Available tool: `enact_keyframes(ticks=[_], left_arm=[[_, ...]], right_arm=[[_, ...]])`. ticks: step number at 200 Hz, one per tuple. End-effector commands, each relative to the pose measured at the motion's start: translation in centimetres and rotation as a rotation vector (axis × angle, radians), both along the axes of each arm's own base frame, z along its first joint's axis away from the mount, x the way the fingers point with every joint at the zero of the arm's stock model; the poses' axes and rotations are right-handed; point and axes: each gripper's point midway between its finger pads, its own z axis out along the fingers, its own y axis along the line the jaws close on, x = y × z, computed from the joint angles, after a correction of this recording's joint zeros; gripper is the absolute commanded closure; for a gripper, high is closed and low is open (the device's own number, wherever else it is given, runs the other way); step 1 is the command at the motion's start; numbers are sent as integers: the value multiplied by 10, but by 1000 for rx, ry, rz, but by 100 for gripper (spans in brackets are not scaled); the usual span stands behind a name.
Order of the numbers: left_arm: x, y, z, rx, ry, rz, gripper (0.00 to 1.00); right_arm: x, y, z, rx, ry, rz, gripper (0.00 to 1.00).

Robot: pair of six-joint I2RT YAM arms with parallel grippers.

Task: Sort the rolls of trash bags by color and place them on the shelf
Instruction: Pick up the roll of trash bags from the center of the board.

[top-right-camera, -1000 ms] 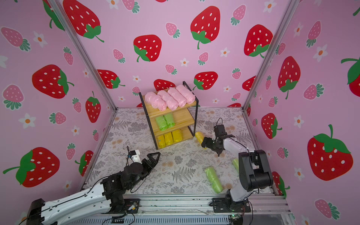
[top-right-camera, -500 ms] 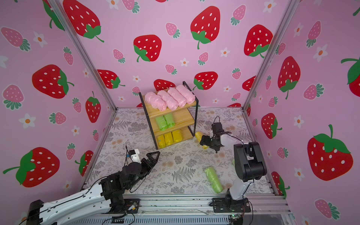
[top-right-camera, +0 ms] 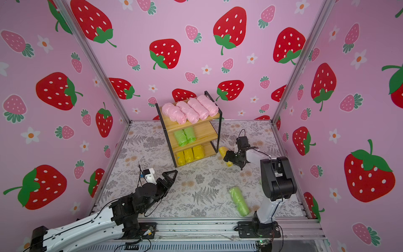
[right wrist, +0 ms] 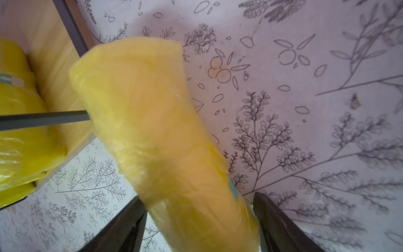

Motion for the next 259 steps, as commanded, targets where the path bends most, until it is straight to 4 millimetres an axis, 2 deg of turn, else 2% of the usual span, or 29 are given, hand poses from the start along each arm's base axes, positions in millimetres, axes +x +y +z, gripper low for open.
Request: enact_keyframes(ticks=[1, 32, 48, 76, 99, 121, 146, 161, 203, 235, 259], left_arm=[[2, 5, -5, 4, 6, 27, 0], [1, 5, -6, -1, 8, 27, 0], [1, 7, -7, 4, 14, 30, 0], [-2, 11, -13, 9, 37, 34, 0], [-3, 12, -14, 4, 36, 34, 0], [-3, 13, -17, -11, 34, 31, 0], [-1, 8, -20, -75, 10, 8, 0], [1, 2, -9, -91, -44, -39, 0], [-4, -36, 45, 24, -189, -300, 0], [-4, -75, 60, -15, -216, -438, 0], [-5, -103, 78, -82, -270, -532, 0]], right_arm=[[-19, -1, -24, -8, 88, -8, 27], [-21, 2, -23, 5, 93, -7, 50], [-22, -5, -22, -23, 94, -39, 60], [-25, -7, -10, -19, 78, -59, 80], [-33, -7, 5, -4, 77, -63, 100], [-46, -3, 27, 42, 58, -52, 100], [-69, 7, 62, 136, 23, -13, 100], [-87, 17, 84, 216, 10, 27, 100], [-147, 53, 138, 409, -26, 198, 100], [-188, 85, 179, 504, -59, 348, 100], [-210, 107, 193, 543, -51, 435, 100]])
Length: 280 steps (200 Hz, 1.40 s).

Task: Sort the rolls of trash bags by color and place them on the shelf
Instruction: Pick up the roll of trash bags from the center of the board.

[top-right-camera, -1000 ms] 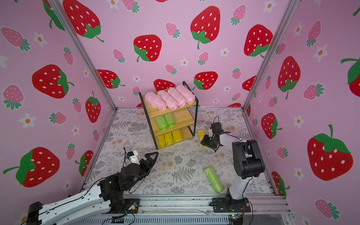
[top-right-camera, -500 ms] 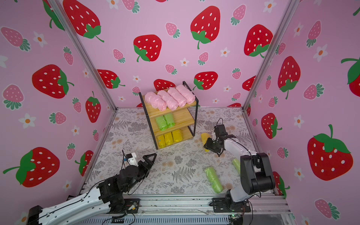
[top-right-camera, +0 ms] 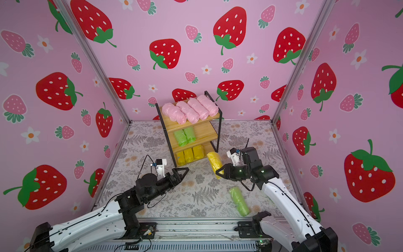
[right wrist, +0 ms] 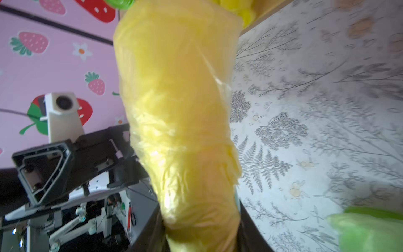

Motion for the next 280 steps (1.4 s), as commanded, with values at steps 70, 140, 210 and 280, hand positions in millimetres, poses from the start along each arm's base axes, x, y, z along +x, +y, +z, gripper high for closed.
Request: enact_keyframes(ticks=[70, 140, 210, 280], left_arm=[[-11, -41, 51, -106, -146, -171, 0], [-13, -49, 48, -96, -127, -204, 1], [-13, -68, 50, -108, -104, -269, 45], [-11, -74, 44, -102, -64, -272, 100]], right_arm=[[-52, 50, 38, 83, 18, 228, 100], [-53, 62, 55, 113, -5, 259, 100], [-52, 69, 52, 100, 14, 271, 100], [-40, 59, 41, -5, 7, 198, 46]])
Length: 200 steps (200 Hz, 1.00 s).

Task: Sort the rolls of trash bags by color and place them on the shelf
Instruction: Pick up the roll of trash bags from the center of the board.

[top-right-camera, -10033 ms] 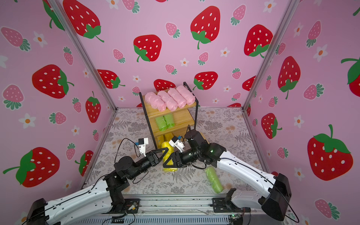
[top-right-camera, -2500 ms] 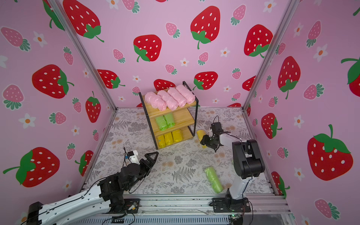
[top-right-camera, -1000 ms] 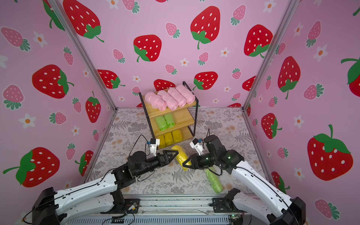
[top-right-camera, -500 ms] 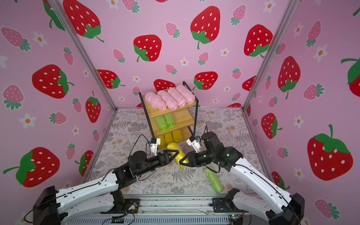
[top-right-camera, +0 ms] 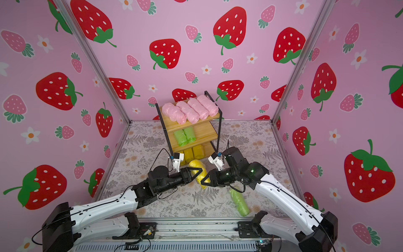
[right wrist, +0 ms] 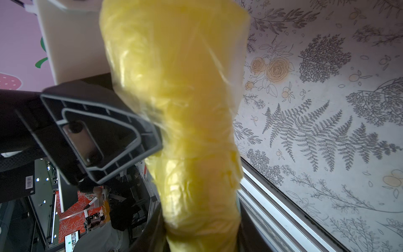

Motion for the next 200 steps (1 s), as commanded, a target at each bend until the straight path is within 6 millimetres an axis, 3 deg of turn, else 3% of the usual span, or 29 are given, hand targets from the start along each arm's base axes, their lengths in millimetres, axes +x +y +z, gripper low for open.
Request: enact_keyframes(ticks=[1, 7, 17, 40, 66, 106, 157, 200], left_arm=[[-6, -9, 19, -25, -26, -48, 100], [-5, -8, 17, -23, -20, -39, 100], [-2, -4, 14, -21, -7, -12, 100], [10, 11, 0, -55, 59, 131, 100], [11, 17, -11, -141, 86, 230, 100], [13, 9, -9, -179, 111, 255, 100], [14, 3, -3, -243, 118, 273, 100], [12, 6, 1, -249, 111, 279, 100]], right_arm=[[9, 2, 14, 2, -71, -17, 42], [9, 1, 14, -4, -74, -22, 29], [11, -2, 13, -17, -83, -39, 21], [14, -8, 13, -23, -103, -78, 8], [17, -9, 14, 28, -106, -141, 1], [19, -4, 9, 130, -75, -203, 1], [17, -1, 1, 127, -58, -211, 5], [17, 9, -2, 133, -31, -190, 18]])
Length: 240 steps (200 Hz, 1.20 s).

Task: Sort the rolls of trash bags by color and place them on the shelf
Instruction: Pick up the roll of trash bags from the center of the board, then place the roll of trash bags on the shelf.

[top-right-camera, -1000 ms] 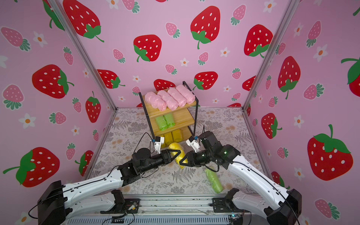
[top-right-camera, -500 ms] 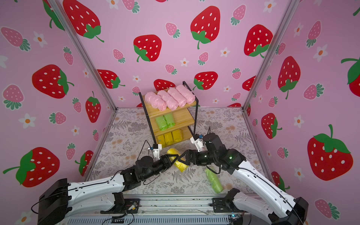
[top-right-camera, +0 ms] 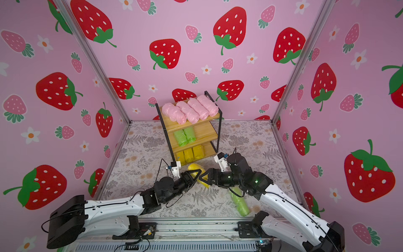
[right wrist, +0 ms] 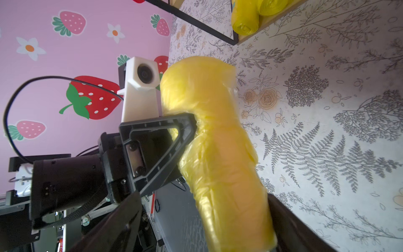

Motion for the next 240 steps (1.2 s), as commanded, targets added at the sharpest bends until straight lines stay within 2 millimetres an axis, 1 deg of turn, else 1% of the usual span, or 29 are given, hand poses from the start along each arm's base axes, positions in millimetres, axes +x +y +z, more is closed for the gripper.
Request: enact_keyframes(ticks=[1, 21, 41, 56, 69, 71, 73, 75, 78, 83, 86, 90, 97, 106, 108, 121, 127, 145, 175, 185, 213, 240], left_arm=[[1, 0, 35, -103, -53, 17, 100], [1, 5, 35, -99, -55, 28, 100], [0, 9, 36, -95, -59, 37, 100], [0, 10, 36, -89, -60, 37, 100], [-1, 10, 35, -82, -61, 34, 100], [-1, 10, 35, -80, -62, 33, 97], [-1, 10, 36, -81, -62, 33, 90], [-2, 10, 35, -78, -60, 31, 81], [-2, 10, 34, -75, -55, 32, 72], [-1, 11, 32, -68, -45, 33, 51], [-1, 12, 31, -61, -42, 35, 42], [-2, 12, 30, -52, -38, 36, 34], [-2, 14, 28, -30, -33, 36, 25], [-4, 17, 27, 5, -30, 35, 3], [-4, 17, 26, 14, -30, 36, 0], [-6, 24, 26, 72, -26, 42, 0], [-6, 29, 23, 104, -15, 53, 0], [-8, 44, 25, 154, -27, 76, 0], [-13, 67, 29, 188, -46, 111, 0], [-14, 72, 29, 184, -51, 120, 0], [-16, 81, 25, 178, -55, 135, 0], [-16, 84, 21, 181, -51, 144, 0]], right_arm=[[-1, 11, 3, 34, 6, 26, 18], [-1, 16, 0, 31, 11, 35, 29], [-1, 18, -1, 33, 10, 34, 47], [1, 18, -2, 33, 9, 25, 71], [3, 18, -3, 24, 7, 14, 87], [3, 17, -4, 21, 7, 10, 90], [4, 17, -4, 20, 5, 7, 91], [4, 17, -5, 18, 4, 5, 93], [4, 16, -5, 16, 2, 1, 96], [6, 15, -6, 9, -3, -9, 99], [7, 14, -7, 6, -5, -15, 100], [8, 13, -8, 0, -10, -25, 100], [11, 10, -11, -13, -20, -43, 100], [15, 8, -14, -28, -36, -62, 100], [16, 8, -15, -31, -38, -66, 100], [24, 5, -20, -54, -56, -93, 100], [28, 5, -23, -65, -57, -105, 100], [42, 5, -32, -58, -53, -149, 100], [77, 3, -44, 25, -10, -251, 100], [92, -1, -48, 61, 12, -293, 100], [131, -12, -51, 152, 43, -387, 100], [159, -10, -49, 181, 46, -402, 100]])
